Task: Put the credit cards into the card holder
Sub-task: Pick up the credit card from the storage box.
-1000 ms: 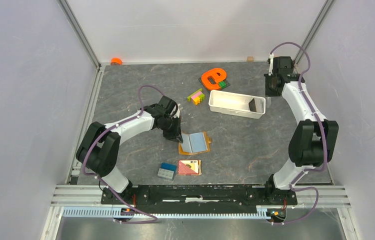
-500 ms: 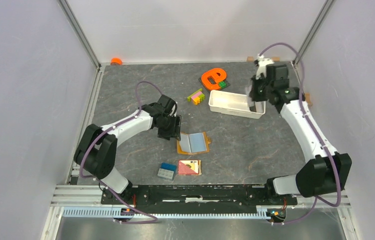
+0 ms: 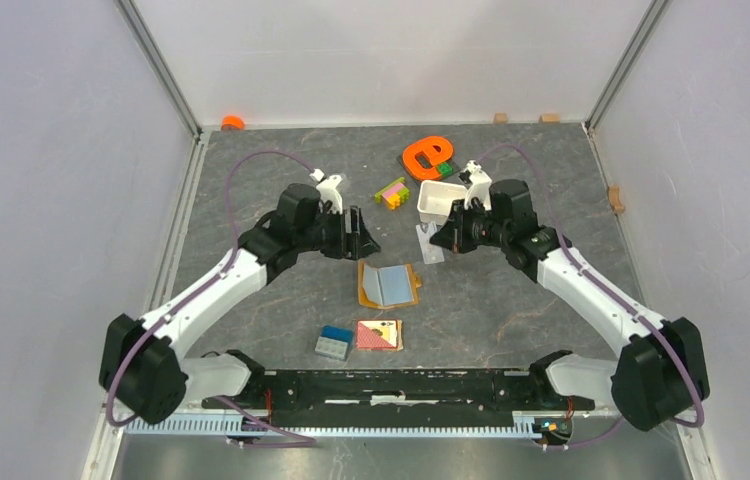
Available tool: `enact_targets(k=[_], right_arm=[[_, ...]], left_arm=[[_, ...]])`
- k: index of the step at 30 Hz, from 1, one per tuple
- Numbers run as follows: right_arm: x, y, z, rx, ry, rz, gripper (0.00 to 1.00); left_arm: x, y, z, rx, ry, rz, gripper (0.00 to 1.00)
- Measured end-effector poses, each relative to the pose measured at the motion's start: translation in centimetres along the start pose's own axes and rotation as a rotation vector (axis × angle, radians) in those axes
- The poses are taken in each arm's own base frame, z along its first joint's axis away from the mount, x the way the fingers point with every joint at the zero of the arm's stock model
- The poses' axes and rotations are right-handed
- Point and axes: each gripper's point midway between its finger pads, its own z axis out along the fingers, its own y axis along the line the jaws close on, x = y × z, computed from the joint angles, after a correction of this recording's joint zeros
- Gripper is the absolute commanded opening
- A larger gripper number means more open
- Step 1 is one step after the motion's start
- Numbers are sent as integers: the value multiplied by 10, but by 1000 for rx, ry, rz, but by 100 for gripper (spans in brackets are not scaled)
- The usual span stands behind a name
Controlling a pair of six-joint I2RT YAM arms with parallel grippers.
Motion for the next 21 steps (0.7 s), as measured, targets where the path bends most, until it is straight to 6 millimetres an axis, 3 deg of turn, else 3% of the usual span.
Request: enact_targets(k=[5, 10, 16, 21], right_arm=[[-20, 35, -15, -157, -112, 3, 0], [-38, 69, -32, -313, -201, -5, 0], [-41, 89, -41, -421, -203, 11, 0], [-39, 97, -45, -470, -193, 26, 0]], left_arm=[[-21, -62, -11, 332, -121, -36, 76], [-23, -92, -9, 512, -115, -78, 74], [-35, -120, -25, 678, -154, -97, 58], [-40, -130, -30, 740, -163, -97, 38]])
